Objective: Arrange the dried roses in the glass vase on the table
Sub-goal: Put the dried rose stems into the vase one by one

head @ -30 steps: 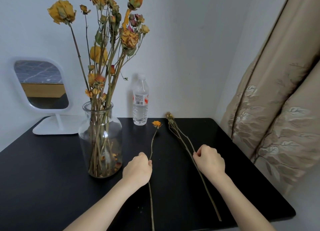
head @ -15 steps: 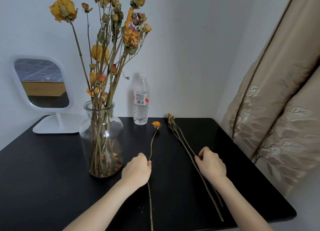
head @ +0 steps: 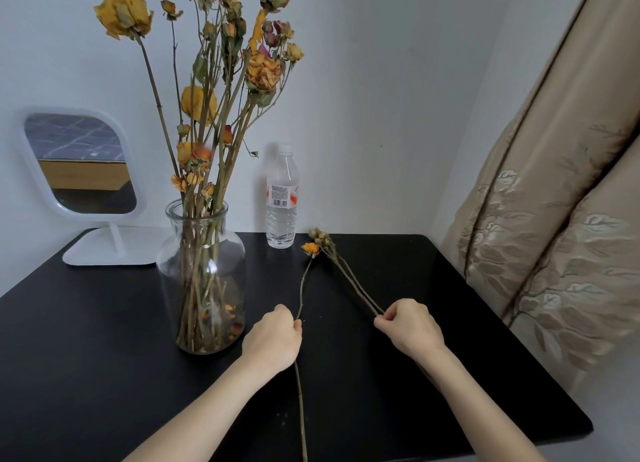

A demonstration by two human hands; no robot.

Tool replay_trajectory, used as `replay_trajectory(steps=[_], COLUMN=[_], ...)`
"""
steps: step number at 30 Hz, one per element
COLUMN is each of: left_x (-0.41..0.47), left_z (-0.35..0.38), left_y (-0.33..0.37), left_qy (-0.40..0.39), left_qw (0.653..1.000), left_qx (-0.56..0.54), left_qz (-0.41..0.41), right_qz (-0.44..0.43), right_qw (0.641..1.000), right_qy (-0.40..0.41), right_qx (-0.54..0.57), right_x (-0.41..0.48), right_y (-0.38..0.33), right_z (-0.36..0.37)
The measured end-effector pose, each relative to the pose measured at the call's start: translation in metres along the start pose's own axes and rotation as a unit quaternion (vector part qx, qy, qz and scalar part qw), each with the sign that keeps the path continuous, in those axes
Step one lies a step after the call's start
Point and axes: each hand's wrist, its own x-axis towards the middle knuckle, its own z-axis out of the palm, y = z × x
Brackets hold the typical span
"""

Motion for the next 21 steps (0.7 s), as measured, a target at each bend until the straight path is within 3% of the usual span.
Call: replay_trajectory(steps=[5, 13, 21], left_x=[-0.001, -0.002, -0.001], left_z=[0.000, 0.000, 0.001], left_y=[0.000, 0.000, 0.001], left_qy=[0.001, 0.000, 0.015], left_qw=[1.000, 1.000, 1.000], left_qx=[-0.002, -0.008, 0.019], left_qz=[-0.001, 0.009, 0.006], right_qz=[-0.009, 0.022, 0.005], right_qw=[0.983, 0.935, 0.906], right_qy=[-0.043, -0.138, -0.159], right_qx=[0.179, 0.325, 0.393], right_x=[0.002, -0.001, 0.003], right_y=[0.002, 0.006, 0.009], right_z=[-0.003, -0.010, -0.008])
